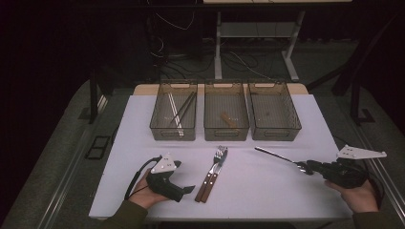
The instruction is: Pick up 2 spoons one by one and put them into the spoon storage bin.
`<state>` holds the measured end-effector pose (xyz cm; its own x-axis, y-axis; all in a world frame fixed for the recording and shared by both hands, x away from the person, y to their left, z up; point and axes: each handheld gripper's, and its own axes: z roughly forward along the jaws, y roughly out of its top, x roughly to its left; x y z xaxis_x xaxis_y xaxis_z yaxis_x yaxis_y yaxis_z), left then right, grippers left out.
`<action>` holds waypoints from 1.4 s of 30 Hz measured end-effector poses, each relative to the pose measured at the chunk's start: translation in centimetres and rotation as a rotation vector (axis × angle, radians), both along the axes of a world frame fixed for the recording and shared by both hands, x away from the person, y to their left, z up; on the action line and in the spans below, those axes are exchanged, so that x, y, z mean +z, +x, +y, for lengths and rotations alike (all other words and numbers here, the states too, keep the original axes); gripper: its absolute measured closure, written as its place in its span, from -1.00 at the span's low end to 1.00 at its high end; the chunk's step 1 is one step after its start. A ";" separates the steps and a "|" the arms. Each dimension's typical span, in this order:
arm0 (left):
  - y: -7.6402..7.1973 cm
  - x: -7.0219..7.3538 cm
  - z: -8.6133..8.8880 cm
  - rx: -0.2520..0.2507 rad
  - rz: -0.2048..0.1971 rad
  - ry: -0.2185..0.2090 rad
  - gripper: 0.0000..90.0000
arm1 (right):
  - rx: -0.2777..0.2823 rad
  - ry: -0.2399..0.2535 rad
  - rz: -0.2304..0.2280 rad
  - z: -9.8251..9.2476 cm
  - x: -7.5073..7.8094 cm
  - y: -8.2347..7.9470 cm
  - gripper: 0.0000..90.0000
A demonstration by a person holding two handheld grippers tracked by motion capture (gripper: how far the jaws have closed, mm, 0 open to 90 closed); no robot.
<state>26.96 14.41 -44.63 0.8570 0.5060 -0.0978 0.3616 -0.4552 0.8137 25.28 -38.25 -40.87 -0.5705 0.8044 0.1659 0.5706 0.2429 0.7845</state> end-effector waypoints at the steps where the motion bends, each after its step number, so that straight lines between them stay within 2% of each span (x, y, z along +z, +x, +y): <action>1: 0.0 0.0 0.0 0.000 0.000 0.001 -0.99 | -0.005 0.005 0.001 0.1 0.1 0.1 0.97; 7: 0.0 0.0 0.0 -0.003 0.001 0.003 -0.99 | -0.009 0.009 -0.034 1.0 0.9 0.8 0.97; 20: 0.0 -0.1 0.0 -0.002 0.003 0.002 -0.99 | -0.045 0.011 -0.080 2.9 2.7 2.2 0.97; 22: 0.1 0.0 0.1 -0.012 0.000 0.017 -0.99 | -0.057 0.016 -0.083 3.2 3.0 2.6 0.97; 33: 0.1 0.0 0.1 -0.015 -0.002 0.017 -0.99 | -0.059 0.027 -0.107 5.4 4.0 5.0 0.97; 37: 0.0 -0.1 0.0 -0.010 0.000 0.007 -0.99 | -0.060 0.020 -0.115 6.2 4.4 5.8 0.97; 39: 0.1 0.0 0.1 -0.022 -0.007 0.021 -0.99 | -0.059 0.010 -0.123 6.8 4.5 6.2 0.97; 42: 0.1 0.0 0.1 -0.014 -0.010 0.023 -0.98 | -0.059 0.004 -0.129 7.6 4.7 6.9 0.96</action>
